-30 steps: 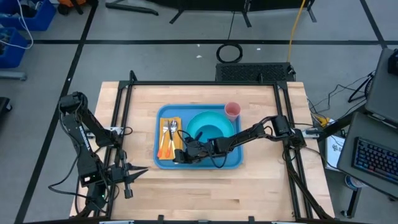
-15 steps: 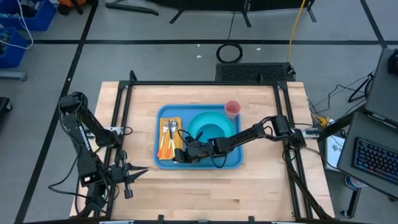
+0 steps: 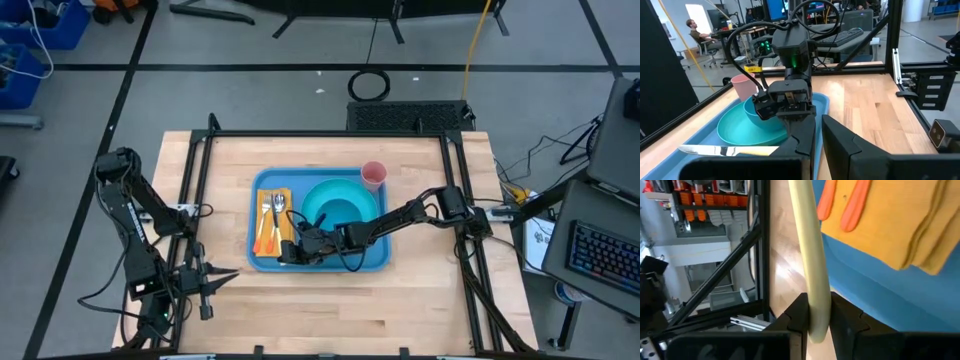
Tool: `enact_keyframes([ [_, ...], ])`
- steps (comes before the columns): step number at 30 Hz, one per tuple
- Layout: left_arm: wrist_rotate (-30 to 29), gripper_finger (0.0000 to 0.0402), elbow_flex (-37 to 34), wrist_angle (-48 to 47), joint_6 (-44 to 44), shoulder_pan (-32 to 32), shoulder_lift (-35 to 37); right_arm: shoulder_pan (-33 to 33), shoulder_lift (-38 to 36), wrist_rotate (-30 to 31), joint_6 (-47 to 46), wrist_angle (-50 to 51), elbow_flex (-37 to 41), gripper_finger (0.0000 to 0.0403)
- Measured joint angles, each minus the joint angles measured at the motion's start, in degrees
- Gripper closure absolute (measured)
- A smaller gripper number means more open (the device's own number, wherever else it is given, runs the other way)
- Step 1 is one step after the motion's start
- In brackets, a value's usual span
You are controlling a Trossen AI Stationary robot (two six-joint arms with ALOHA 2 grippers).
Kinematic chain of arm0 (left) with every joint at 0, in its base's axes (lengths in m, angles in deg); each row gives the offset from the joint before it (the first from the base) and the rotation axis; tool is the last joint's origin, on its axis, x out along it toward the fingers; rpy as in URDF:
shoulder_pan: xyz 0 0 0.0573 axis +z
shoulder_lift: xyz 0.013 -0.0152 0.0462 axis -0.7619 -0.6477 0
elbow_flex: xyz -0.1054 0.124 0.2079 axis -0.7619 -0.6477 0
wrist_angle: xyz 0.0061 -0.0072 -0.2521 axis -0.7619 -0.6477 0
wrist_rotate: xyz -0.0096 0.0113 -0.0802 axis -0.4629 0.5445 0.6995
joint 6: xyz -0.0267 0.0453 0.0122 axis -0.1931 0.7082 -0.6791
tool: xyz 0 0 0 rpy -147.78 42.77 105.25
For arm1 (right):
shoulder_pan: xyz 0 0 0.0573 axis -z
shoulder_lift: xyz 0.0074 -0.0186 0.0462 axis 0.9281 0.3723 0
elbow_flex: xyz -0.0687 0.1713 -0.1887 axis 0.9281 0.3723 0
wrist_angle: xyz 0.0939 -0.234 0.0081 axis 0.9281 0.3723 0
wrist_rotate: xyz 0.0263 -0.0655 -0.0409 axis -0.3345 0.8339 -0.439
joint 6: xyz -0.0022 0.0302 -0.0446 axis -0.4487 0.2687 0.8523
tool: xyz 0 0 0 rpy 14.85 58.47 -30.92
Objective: Set up tray
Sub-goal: Put the yellow knife on the yellow table napkin
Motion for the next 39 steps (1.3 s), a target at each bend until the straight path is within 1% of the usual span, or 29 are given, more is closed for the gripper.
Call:
enact_keyframes([
  [7, 0.15, 0.0364, 0.0, 0.02, -0.48, 0.02, -0.18, 0.39, 0.0, 0.22, 1.16, 1.34, 0.0, 0.0357],
  [11, 0.15, 0.0364, 0.0, 0.03, -0.93, 0.02, -0.74, 0.47, 0.0, 1.52, 1.7, 2.29, 0.0, 0.0357],
  [20, 0.15, 0.0364, 0.0, 0.07, -1.16, 0.02, -0.81, 1.39, -0.07, 0.77, 2.97, 3.8, 0.0, 0.0359],
  [39, 0.13, 0.0364, 0.0, 0.13, -1.25, 0.02, -0.85, 1.55, -0.17, -0.19, 1.94, 3.51, 0.0, 0.0349],
])
